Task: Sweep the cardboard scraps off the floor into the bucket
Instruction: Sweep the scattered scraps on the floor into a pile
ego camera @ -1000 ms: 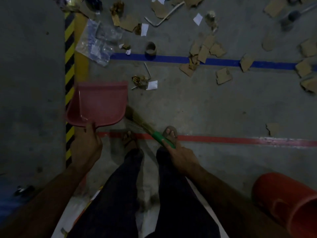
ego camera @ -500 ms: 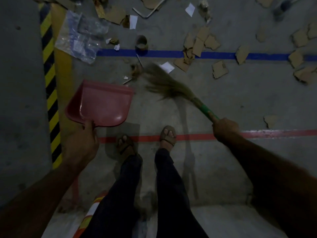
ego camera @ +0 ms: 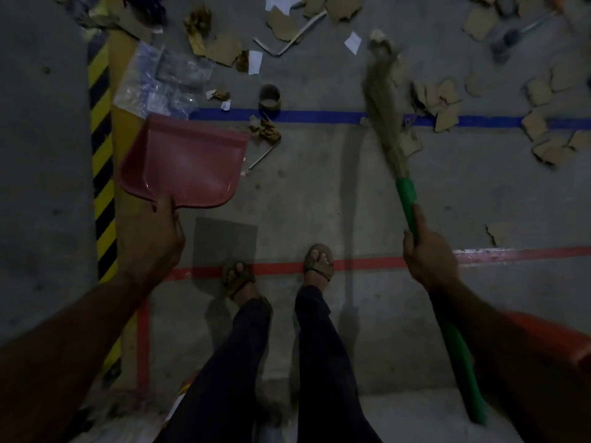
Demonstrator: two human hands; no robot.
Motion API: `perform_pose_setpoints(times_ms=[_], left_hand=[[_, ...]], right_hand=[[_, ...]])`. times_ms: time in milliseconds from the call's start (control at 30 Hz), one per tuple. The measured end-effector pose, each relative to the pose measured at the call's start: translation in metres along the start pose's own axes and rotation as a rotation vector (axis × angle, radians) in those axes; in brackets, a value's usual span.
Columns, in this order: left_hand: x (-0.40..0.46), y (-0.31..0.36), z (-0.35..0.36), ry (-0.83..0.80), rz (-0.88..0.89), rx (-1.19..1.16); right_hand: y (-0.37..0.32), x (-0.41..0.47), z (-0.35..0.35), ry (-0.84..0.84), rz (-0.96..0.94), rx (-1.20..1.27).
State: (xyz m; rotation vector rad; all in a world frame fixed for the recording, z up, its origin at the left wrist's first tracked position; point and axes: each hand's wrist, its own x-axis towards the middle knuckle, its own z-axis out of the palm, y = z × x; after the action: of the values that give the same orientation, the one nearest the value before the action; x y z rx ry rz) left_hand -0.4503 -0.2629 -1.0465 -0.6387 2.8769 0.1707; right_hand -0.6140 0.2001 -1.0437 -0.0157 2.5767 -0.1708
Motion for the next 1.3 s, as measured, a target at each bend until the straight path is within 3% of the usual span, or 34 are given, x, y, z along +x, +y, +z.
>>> perform_pose_setpoints(times_ms=[200,433,500,633,733,900,1067,1300], left_hand=[[-0.015,-0.027,-0.016,-0.071,-0.193,-0.085],[-0.027,-0.055,-0.012,-0.091,-0.193,-0.056],[-0.026,-0.053,-0.008,-0.097,-0.175,-0.012],[-0.018,-0.032,0.004,-0.103,-0.210,-0.040],[-0.003,-0.008,0.010,-0.099,-0.207,-0.027],[0.029,0.023,0.009,0.024,-0.060,-0.094],[0.065,0.037,0.018,0.037,0.010,-0.024],[0.105,0.079,0.007,0.008,-0.077,-0.107]], right_hand=[[-0.046,-0.083,0.029,-0.155,-0.200,-0.020],[-0.119,-0.089,0.097,-0.476,-0.496,-0.196],[-0.131,-0.067,0.112,-0.500,-0.536,-0.281],[-0.125,-0.004,0.102,-0.489,-0.347,-0.313],[-0.093,0.043,0.083,-0.390,-0.167,-0.303],[-0.044,0.121,0.029,-0.300,0.030,-0.271],[-0.011,0.189,-0.019,-0.249,0.144,-0.175],[0.009,0.210,-0.066,-0.047,0.213,0.098]])
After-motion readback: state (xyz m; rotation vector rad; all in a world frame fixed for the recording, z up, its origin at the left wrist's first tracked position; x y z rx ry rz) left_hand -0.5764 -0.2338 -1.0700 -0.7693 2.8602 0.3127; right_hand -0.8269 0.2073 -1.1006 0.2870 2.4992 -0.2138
